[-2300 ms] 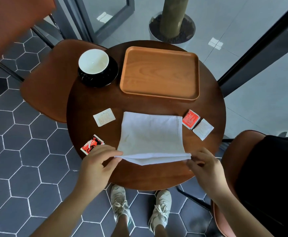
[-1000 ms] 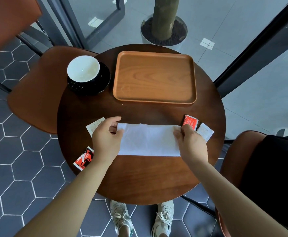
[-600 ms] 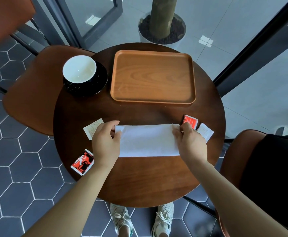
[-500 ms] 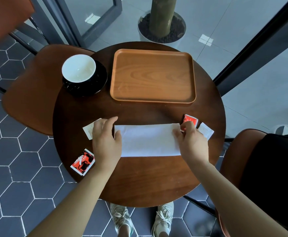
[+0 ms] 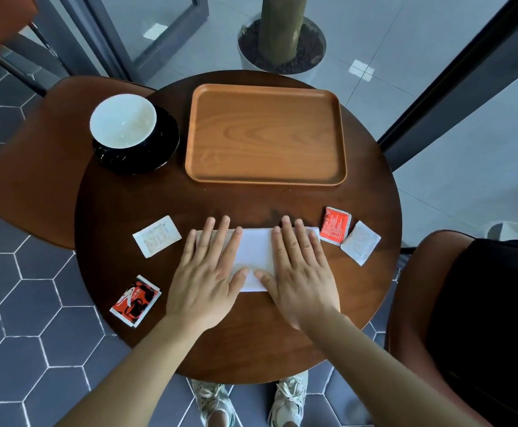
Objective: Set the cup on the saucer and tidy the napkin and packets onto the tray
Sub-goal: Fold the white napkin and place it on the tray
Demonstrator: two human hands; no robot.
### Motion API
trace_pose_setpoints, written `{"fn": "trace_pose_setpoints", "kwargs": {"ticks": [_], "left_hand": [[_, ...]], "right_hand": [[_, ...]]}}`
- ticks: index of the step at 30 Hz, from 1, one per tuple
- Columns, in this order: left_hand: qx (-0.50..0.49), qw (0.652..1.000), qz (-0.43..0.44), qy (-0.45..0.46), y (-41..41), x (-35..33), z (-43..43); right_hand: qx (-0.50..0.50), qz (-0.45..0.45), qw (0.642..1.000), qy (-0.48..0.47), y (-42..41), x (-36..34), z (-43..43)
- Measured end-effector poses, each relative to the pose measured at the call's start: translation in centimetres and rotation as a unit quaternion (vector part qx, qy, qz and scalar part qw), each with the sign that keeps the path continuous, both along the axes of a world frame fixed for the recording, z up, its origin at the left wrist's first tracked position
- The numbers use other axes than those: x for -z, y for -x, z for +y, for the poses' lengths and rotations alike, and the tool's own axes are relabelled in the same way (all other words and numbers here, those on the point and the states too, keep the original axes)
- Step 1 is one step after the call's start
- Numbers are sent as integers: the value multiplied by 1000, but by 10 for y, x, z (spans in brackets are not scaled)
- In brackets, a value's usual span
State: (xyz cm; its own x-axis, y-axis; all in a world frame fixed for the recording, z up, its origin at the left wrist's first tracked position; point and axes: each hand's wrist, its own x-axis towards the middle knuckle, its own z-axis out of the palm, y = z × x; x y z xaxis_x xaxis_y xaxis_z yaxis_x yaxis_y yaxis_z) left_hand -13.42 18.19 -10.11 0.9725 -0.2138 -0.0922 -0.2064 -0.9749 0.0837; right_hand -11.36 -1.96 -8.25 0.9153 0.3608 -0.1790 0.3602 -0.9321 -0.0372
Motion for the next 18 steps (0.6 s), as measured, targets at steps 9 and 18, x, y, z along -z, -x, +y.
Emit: {"fn": "trace_pose_setpoints", "kwargs": {"ticks": [9, 18], "left_hand": [[-1, 1000, 9, -2, 0, -3, -1], [-18, 999, 36, -8, 0, -11, -3]], "right_hand": [[23, 6, 1000, 15, 2, 1, -11], [21, -1, 1000, 12, 5, 5, -21]]}}
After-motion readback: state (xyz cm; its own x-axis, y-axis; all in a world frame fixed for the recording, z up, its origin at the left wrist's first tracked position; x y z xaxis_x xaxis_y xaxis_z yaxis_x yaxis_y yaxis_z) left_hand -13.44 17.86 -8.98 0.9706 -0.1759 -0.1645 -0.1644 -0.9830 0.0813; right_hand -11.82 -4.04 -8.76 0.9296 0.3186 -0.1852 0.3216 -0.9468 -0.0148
